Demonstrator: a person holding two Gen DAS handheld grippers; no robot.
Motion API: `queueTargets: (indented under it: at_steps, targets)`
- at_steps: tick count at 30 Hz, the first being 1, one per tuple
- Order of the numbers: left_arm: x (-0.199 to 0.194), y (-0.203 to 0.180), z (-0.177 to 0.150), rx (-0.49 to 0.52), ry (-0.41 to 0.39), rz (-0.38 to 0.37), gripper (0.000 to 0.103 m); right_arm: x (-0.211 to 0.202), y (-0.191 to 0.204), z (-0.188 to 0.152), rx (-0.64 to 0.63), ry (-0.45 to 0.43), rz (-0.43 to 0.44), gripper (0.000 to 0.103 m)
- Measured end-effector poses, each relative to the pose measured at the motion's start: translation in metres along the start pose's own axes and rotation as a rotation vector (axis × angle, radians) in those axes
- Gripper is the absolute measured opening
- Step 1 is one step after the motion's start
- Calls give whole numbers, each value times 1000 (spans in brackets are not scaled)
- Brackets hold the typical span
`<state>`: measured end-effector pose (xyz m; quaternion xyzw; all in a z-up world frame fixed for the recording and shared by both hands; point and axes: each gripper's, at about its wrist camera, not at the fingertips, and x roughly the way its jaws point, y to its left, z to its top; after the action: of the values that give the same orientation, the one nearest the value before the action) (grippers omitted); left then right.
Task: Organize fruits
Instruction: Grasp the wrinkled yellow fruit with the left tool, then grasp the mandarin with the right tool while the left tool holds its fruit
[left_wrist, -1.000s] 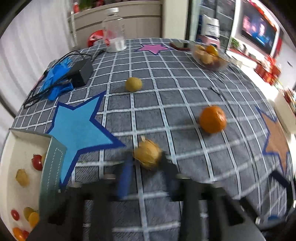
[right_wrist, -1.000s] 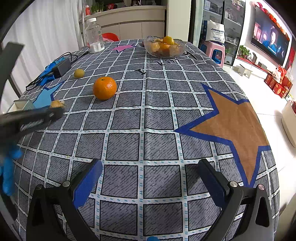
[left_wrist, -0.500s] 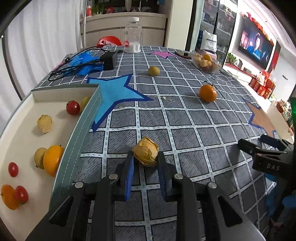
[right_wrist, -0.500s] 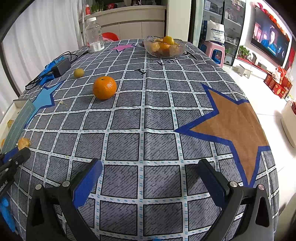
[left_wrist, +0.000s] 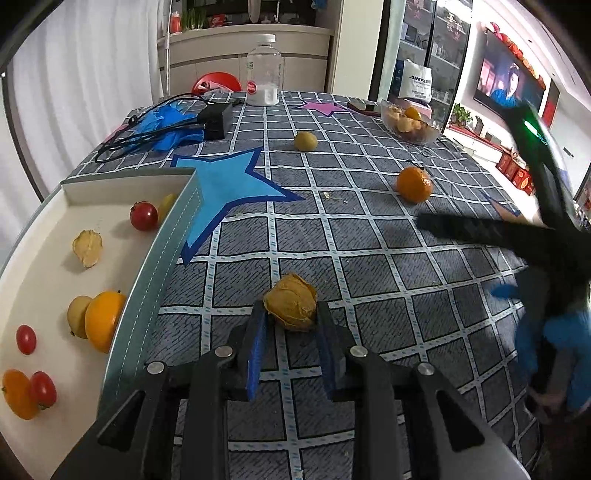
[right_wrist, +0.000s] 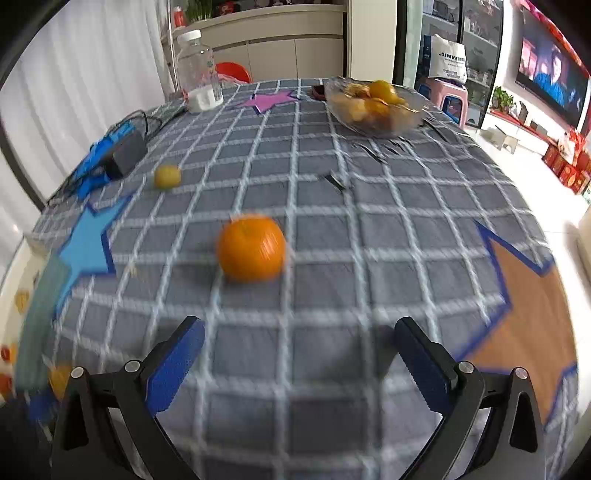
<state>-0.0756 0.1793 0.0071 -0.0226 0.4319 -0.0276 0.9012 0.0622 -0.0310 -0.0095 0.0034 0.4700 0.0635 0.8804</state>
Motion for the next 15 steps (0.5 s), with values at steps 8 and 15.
queueTargets:
  at_steps: [8,15]
  targets:
    - [0,-5,-1,21,2,-8,39,17,16,24,-14,-63,-64,63]
    - [2,-14,-1,51,9,-1,57,-6,0,9,15,-42,30,41]
